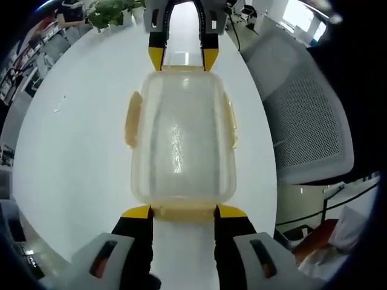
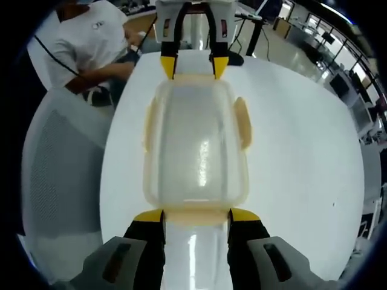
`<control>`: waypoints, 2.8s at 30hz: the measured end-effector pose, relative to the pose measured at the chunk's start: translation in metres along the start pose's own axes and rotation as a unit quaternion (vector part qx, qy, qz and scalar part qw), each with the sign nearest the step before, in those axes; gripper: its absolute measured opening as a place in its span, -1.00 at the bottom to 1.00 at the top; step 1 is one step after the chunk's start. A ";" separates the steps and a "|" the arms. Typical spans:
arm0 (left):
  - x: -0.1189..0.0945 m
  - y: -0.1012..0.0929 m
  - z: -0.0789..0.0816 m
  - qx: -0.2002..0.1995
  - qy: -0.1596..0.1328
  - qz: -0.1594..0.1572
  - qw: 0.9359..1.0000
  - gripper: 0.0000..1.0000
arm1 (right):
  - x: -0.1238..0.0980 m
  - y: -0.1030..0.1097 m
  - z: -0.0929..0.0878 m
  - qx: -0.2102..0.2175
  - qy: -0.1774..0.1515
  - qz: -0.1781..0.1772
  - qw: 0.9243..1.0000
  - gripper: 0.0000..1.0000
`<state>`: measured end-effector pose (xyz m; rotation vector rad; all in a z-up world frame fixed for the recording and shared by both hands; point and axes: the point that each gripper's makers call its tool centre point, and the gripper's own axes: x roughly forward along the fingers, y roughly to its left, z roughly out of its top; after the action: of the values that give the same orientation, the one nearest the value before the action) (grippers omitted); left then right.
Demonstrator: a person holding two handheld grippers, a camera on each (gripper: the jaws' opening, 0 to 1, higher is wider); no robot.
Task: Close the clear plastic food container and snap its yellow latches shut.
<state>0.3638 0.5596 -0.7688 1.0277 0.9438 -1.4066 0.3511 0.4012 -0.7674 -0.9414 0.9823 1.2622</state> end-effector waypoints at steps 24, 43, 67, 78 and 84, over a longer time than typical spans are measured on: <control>0.007 -0.001 0.038 0.002 -0.004 -0.007 1.000 -0.25 | -0.013 0.003 -0.036 0.010 0.006 0.011 1.000 -0.23; 0.018 -0.002 0.069 0.002 -0.006 -0.015 1.000 -0.25 | -0.023 0.004 -0.068 0.015 0.019 0.016 1.000 -0.23; 0.025 0.001 0.099 0.005 -0.009 -0.022 1.000 -0.24 | -0.032 0.005 -0.098 0.025 0.033 0.020 0.999 -0.23; 0.028 -0.002 0.109 0.002 -0.010 -0.028 1.000 -0.24 | -0.034 0.007 -0.108 0.027 0.035 0.020 0.999 -0.23; 0.032 -0.001 0.114 0.003 -0.013 -0.027 1.000 -0.25 | -0.034 0.006 -0.114 0.029 0.035 0.022 0.999 -0.23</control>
<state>0.3530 0.4423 -0.7643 0.9939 0.9555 -1.4655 0.3356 0.2835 -0.7710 -0.9276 1.0937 1.2377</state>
